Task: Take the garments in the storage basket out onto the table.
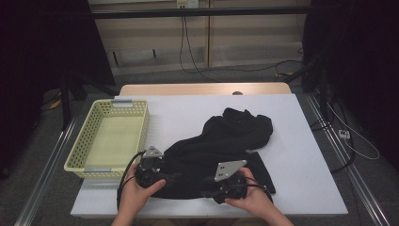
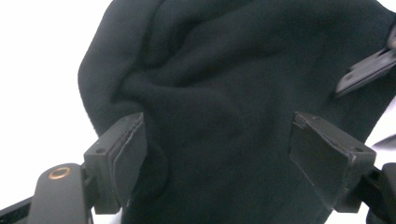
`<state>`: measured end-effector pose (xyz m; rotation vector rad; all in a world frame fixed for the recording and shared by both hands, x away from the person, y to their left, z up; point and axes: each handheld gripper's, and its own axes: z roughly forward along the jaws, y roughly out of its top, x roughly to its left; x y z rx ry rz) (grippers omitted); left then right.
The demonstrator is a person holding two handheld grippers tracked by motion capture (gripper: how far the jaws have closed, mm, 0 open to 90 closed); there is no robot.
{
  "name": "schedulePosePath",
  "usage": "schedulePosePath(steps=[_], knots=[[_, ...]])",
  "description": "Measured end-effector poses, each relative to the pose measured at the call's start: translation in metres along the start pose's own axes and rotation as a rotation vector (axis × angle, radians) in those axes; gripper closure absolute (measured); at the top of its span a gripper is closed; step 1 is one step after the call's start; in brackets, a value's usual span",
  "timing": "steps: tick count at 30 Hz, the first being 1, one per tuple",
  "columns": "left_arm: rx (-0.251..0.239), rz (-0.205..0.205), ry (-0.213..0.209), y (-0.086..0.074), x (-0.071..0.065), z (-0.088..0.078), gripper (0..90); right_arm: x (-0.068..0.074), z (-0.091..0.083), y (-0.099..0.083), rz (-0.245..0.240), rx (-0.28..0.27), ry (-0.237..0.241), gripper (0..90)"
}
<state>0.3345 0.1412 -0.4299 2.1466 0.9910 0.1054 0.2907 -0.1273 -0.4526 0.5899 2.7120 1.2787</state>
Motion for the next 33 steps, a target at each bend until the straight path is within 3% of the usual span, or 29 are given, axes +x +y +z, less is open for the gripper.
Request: schedulePosePath(steps=[1, 6, 11, 14, 19, 21, 23, 24, 26, 27, 29, 31, 33], knots=[[0.004, 0.005, 0.005, 0.0, 0.0, 0.001, 19.0, 0.0, 0.004, 0.001, -0.013, 0.031, -0.013, 49.2], [0.01, 0.019, 0.015, 0.001, -0.002, 0.006, 18.2, 0.002, 0.007, -0.001, -0.019, 0.018, -0.038, 53.8], [0.005, 0.033, 0.017, 0.003, -0.006, 0.008, 18.2, 0.003, 0.007, -0.001, -0.003, 0.012, -0.016, 74.0], [0.003, 0.057, 0.057, 0.003, -0.007, 0.006, 18.2, 0.001, 0.007, -0.002, 0.0, -0.001, -0.019, 88.3], [-0.005, 0.063, 0.056, 0.002, -0.006, 0.002, 18.2, 0.002, 0.005, -0.001, 0.016, 0.011, -0.019, 89.0], [0.002, 0.071, 0.054, 0.001, -0.005, 0.001, 18.2, 0.007, 0.002, 0.0, 0.02, 0.042, 0.04, 89.2], [-0.001, 0.07, 0.057, -0.001, -0.005, 0.0, 18.2, 0.014, 0.0, -0.002, 0.04, 0.067, 0.126, 89.2], [-0.005, 0.068, 0.061, -0.001, -0.005, 0.0, 18.2, 0.018, -0.002, -0.003, 0.071, 0.082, 0.197, 89.2], [-0.001, 0.068, 0.064, 0.0, -0.005, 0.0, 18.2, 0.022, -0.004, -0.004, 0.089, 0.09, 0.253, 87.7], [-0.002, 0.071, 0.062, 0.0, -0.005, 0.001, 18.2, 0.023, -0.006, -0.004, 0.075, 0.073, 0.23, 83.8], [0.004, 0.075, 0.061, 0.001, -0.006, 0.002, 18.2, 0.018, -0.012, -0.002, 0.072, -0.008, 0.165, 66.2], [0.004, 0.079, 0.057, 0.001, -0.007, 0.002, 18.2, 0.004, -0.017, -0.001, 0.075, -0.053, 0.057, 58.4], [0.006, 0.079, 0.054, 0.002, -0.007, 0.003, 18.2, -0.008, -0.019, -0.003, 0.084, -0.066, -0.005, 51.8]])
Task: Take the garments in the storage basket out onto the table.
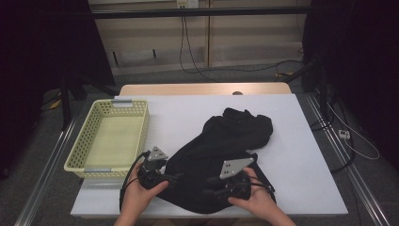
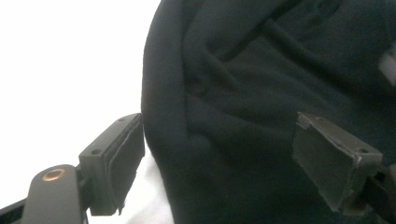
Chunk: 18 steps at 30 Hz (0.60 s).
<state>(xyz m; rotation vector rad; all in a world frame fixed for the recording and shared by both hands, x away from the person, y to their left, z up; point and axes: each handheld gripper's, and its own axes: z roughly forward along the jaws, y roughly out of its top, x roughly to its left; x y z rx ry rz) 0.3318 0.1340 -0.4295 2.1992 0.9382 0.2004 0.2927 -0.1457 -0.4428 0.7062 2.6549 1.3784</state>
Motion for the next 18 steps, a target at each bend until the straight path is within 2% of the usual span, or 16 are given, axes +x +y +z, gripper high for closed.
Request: schedulePosePath(steps=[1, 2, 4, 6, 7, 10, 13, 18], knots=[[0.0, -0.001, 0.004, 0.0, 0.0, 0.001, 18.2, -0.006, 0.001, -0.001, -0.001, 0.006, -0.043, 51.1], [0.0, -0.002, -0.001, 0.0, 0.001, 0.001, 18.1, -0.012, 0.003, -0.003, -0.019, 0.043, -0.093, 49.4], [0.003, -0.006, -0.006, 0.0, 0.002, 0.001, 18.0, -0.016, 0.008, -0.006, -0.018, 0.09, -0.142, 45.0], [0.002, -0.007, -0.005, 0.0, 0.002, 0.001, 17.9, -0.017, 0.011, -0.009, -0.019, 0.074, -0.152, 47.2], [0.001, -0.008, -0.006, 0.0, 0.002, 0.001, 17.9, -0.017, 0.011, -0.009, -0.016, 0.074, -0.155, 51.4], [-0.003, -0.015, -0.011, 0.0, 0.001, 0.001, 17.9, -0.018, 0.01, -0.01, -0.007, 0.068, -0.167, 72.7], [-0.001, -0.004, -0.009, 0.001, -0.001, 0.001, 17.8, -0.022, 0.009, -0.011, 0.011, 0.062, -0.174, 88.1], [-0.001, -0.005, -0.005, -0.001, -0.001, 0.0, 17.8, -0.023, 0.005, -0.011, 0.016, 0.071, -0.156, 90.0]])
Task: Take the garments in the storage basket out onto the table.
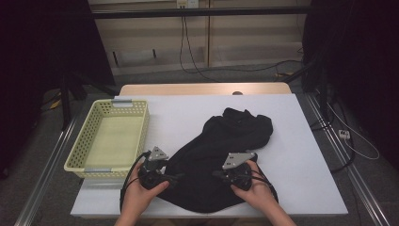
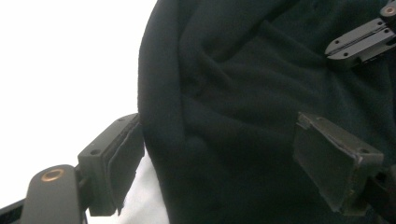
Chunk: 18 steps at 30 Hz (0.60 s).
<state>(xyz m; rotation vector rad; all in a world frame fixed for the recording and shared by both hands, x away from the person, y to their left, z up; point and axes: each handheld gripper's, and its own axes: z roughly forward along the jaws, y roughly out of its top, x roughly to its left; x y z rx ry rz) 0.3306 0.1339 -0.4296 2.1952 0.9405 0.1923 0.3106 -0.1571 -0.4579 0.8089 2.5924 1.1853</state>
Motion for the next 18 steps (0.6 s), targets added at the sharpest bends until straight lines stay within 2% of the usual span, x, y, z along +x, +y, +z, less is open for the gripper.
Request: schedulePosePath(steps=[3, 5, 7, 8, 9, 10, 11, 13, 15, 16, 18], knots=[[0.002, 0.004, 0.0, -0.001, 0.001, 0.0, 17.8, 0.003, -0.007, 0.0, 0.006, 0.043, 0.047, 90.0], [0.005, 0.003, -0.002, -0.001, 0.001, 0.0, 17.8, 0.007, -0.013, -0.002, 0.032, 0.088, 0.133, 90.0], [0.004, -0.002, -0.007, -0.001, 0.002, 0.0, 17.8, 0.013, -0.022, -0.006, 0.029, 0.131, 0.228, 90.0], [0.002, -0.004, -0.005, -0.001, 0.003, -0.001, 17.8, 0.015, -0.027, -0.008, 0.027, 0.139, 0.249, 89.9], [0.001, -0.006, -0.004, -0.001, 0.004, -0.001, 17.8, 0.015, -0.033, -0.01, 0.011, 0.131, 0.24, 88.1], [0.0, -0.006, -0.002, -0.001, 0.005, -0.001, 17.8, 0.013, -0.037, -0.012, 0.004, 0.086, 0.219, 81.1], [-0.001, -0.008, 0.0, 0.0, 0.005, -0.001, 17.7, 0.008, -0.041, -0.014, 0.024, 0.03, 0.199, 77.2], [-0.001, -0.008, -0.001, 0.001, 0.004, -0.001, 17.5, -0.005, -0.049, -0.016, 0.08, -0.045, 0.142, 72.9], [-0.001, -0.003, -0.004, 0.002, 0.004, 0.0, 17.6, -0.017, -0.054, -0.016, 0.133, -0.123, 0.042, 66.5], [-0.001, -0.001, -0.002, 0.002, 0.004, 0.001, 17.6, -0.022, -0.054, -0.016, 0.162, -0.134, -0.008, 66.2], [0.0, -0.003, -0.005, 0.004, 0.005, 0.001, 17.6, -0.03, -0.053, -0.018, 0.169, -0.109, -0.12, 61.8]])
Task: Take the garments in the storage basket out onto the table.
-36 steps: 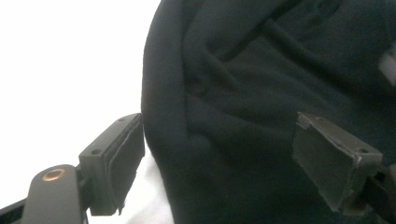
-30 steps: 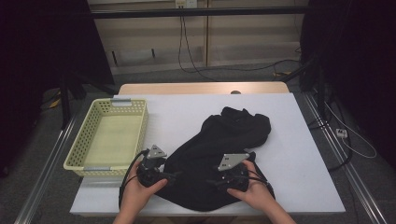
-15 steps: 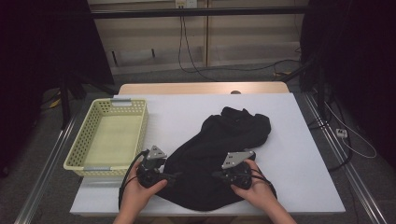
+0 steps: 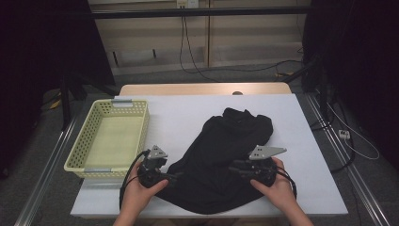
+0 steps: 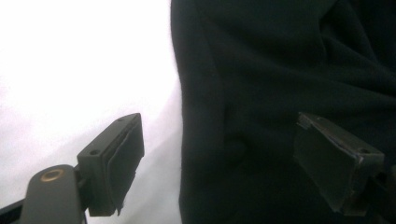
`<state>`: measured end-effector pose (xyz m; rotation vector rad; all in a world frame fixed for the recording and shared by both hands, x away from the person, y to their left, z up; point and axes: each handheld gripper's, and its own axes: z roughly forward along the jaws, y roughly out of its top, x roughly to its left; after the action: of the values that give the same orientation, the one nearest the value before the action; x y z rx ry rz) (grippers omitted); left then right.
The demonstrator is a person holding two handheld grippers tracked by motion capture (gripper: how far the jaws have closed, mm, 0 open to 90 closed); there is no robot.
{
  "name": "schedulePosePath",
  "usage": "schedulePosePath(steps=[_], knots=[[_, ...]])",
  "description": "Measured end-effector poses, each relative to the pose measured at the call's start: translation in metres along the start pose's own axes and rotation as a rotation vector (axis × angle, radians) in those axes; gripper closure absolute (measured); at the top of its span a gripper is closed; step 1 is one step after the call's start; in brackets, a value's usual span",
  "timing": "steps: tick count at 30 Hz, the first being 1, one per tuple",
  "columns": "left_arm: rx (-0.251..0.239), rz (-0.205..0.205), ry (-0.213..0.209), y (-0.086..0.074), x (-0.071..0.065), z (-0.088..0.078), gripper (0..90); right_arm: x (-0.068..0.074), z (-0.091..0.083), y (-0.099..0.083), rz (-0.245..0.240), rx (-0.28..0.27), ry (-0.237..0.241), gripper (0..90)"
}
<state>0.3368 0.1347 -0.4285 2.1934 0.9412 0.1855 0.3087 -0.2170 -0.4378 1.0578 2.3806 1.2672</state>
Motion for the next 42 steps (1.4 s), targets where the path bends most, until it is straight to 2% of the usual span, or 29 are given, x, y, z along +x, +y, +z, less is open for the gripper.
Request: schedulePosePath(steps=[1, 2, 3, 6, 7, 9, 11, 13, 15, 19, 22, 26, 29, 31, 33, 35, 36, 39, 42], knots=[[-0.006, -0.007, 0.001, 0.001, 0.0, 0.0, 17.6, -0.003, 0.002, -0.001, 0.0, 0.011, -0.064, 58.8], [-0.006, -0.009, 0.0, 0.001, 0.001, 0.0, 17.5, -0.007, 0.004, -0.003, 0.013, 0.024, -0.103, 58.4], [-0.01, -0.01, 0.002, 0.002, 0.002, 0.0, 17.6, -0.01, 0.005, -0.004, 0.026, 0.041, -0.129, 57.6], [-0.014, -0.007, -0.003, 0.005, 0.004, 0.001, 17.6, -0.014, 0.011, -0.007, 0.021, 0.099, -0.218, 54.6], [-0.011, -0.012, -0.004, 0.007, 0.005, 0.002, 17.6, -0.015, 0.014, -0.009, 0.021, 0.122, -0.23, 54.1], [-0.018, -0.013, -0.006, 0.008, 0.005, 0.004, 17.7, -0.019, 0.016, -0.011, 0.061, 0.102, -0.212, 58.2], [-0.019, -0.007, -0.009, 0.011, 0.006, 0.006, 17.8, -0.021, 0.015, -0.011, 0.053, 0.103, -0.191, 71.9], [-0.019, -0.012, -0.015, 0.014, 0.006, 0.008, 18.1, -0.024, 0.014, -0.012, 0.073, 0.102, -0.189, 82.1], [-0.025, -0.012, -0.03, 0.016, 0.004, 0.01, 22.9, -0.026, 0.012, -0.013, 0.083, 0.099, -0.18, 85.3], [-0.015, 0.005, -0.029, 0.018, 0.001, 0.013, 26.0, -0.029, 0.005, -0.013, 0.098, 0.111, -0.162, 90.0], [-0.005, 0.009, -0.032, 0.017, 0.002, 0.013, 27.4, -0.034, -0.01, -0.018, 0.13, 0.135, -0.174, 90.0], [-0.018, -0.013, -0.036, 0.017, 0.007, 0.011, 29.4, -0.036, -0.033, -0.028, 0.161, 0.144, -0.185, 90.0], [-0.02, -0.014, -0.032, 0.019, 0.009, 0.012, 30.4, -0.038, -0.048, -0.033, 0.158, 0.145, -0.217, 90.0], [-0.025, -0.009, -0.027, 0.021, 0.011, 0.014, 31.0, -0.04, -0.051, -0.034, 0.147, 0.127, -0.232, 80.7], [-0.03, -0.014, -0.019, 0.024, 0.013, 0.014, 31.5, -0.041, -0.05, -0.032, 0.145, 0.078, -0.209, 76.3], [-0.04, -0.024, -0.011, 0.027, 0.017, 0.015, 32.1, -0.041, -0.044, -0.028, 0.122, 0.038, -0.205, 67.3], [-0.052, -0.037, -0.009, 0.028, 0.019, 0.017, 32.0, -0.042, -0.039, -0.025, 0.13, 0.023, -0.207, 65.7], [-0.052, -0.044, -0.001, 0.033, 0.021, 0.019, 30.1, -0.045, -0.023, -0.018, 0.147, -0.019, -0.173, 61.8], [-0.045, -0.028, -0.004, 0.035, 0.022, 0.022, 28.3, -0.04, -0.002, -0.017, 0.102, 0.089, -0.199, 66.1]])
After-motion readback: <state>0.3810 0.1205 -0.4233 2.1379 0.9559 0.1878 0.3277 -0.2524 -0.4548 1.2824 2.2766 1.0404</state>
